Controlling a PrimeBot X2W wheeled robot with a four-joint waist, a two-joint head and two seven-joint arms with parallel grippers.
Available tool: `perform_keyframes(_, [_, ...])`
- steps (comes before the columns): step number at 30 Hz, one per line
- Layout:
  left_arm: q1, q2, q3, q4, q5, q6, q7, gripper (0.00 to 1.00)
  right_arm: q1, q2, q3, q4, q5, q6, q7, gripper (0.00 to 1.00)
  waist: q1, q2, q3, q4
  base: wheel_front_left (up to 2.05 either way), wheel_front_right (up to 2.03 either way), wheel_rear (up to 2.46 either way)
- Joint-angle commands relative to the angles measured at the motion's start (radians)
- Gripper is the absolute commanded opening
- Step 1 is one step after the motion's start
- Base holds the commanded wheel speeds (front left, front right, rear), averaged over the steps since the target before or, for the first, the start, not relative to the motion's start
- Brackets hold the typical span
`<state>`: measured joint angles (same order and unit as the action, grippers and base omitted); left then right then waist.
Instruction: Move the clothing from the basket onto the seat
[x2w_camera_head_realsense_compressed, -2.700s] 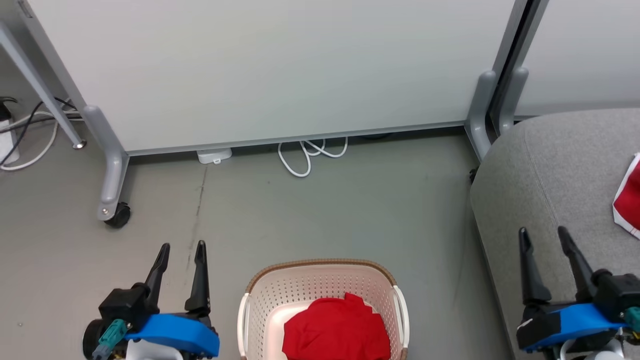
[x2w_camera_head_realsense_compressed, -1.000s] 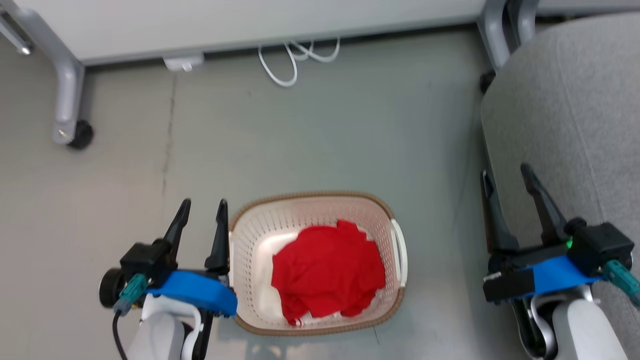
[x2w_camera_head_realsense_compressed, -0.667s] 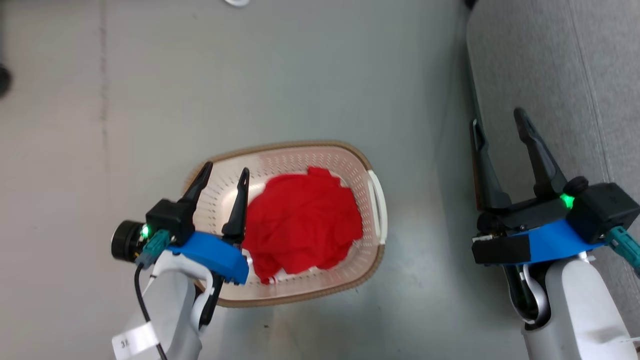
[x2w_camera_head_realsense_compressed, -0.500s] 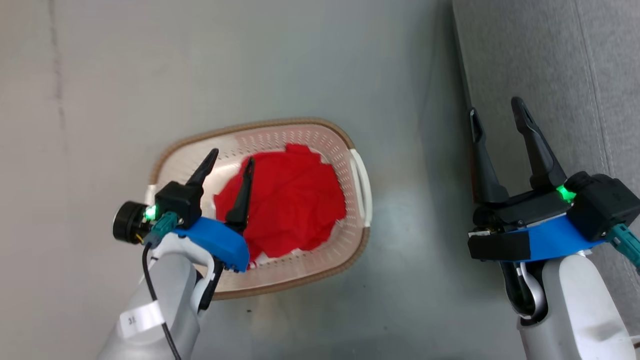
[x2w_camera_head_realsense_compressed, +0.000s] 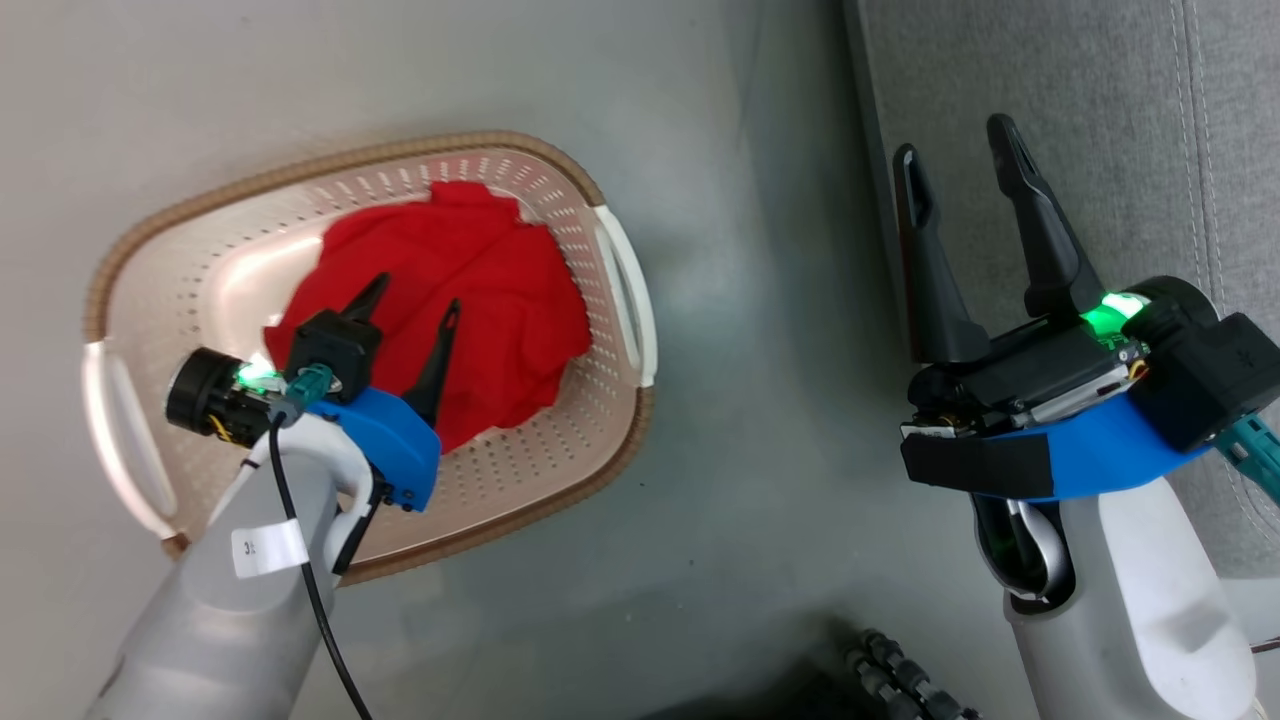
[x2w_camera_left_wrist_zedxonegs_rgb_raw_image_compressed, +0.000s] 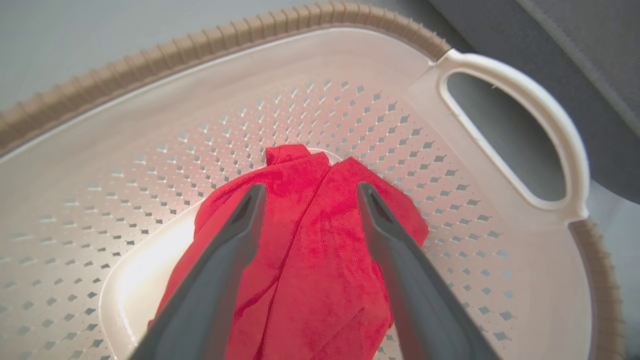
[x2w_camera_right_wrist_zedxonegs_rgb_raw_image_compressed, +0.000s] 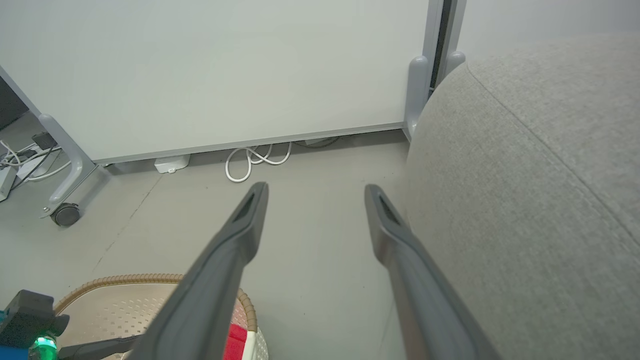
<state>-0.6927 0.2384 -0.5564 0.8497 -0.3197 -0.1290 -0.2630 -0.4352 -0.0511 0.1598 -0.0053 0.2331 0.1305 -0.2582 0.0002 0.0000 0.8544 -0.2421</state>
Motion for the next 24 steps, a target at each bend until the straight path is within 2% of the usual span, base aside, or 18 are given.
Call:
perform_keyframes(1, [-0.027, 0.013, -0.012, 0.016, -0.006, -0.003, -0.003, 1.0, -0.019, 0.001, 0.007, -0.007, 0.011, 0.0, -0.006, 1.0, -0.0002, 0.0, 0.044, -0.038, 0.0, 0.0, 0.0])
perform_keyframes(14, [-0.127, 0.081, -0.132, 0.203, -0.045, -0.003, 0.049, 1.0, -0.008, 0.001, 0.044, -0.052, 0.061, 0.0, -0.008, 1.0, -0.0002, 0.0, 0.124, -0.091, 0.0, 0.0, 0.0])
perform_keyframes(24, [-0.169, 0.068, -0.157, 0.315, -0.048, 0.011, 0.12, 1.0, -0.004, 0.001, 0.056, -0.066, 0.072, 0.0, -0.008, 1.0, -0.0002, 0.0, 0.138, -0.1, 0.0, 0.0, 0.0])
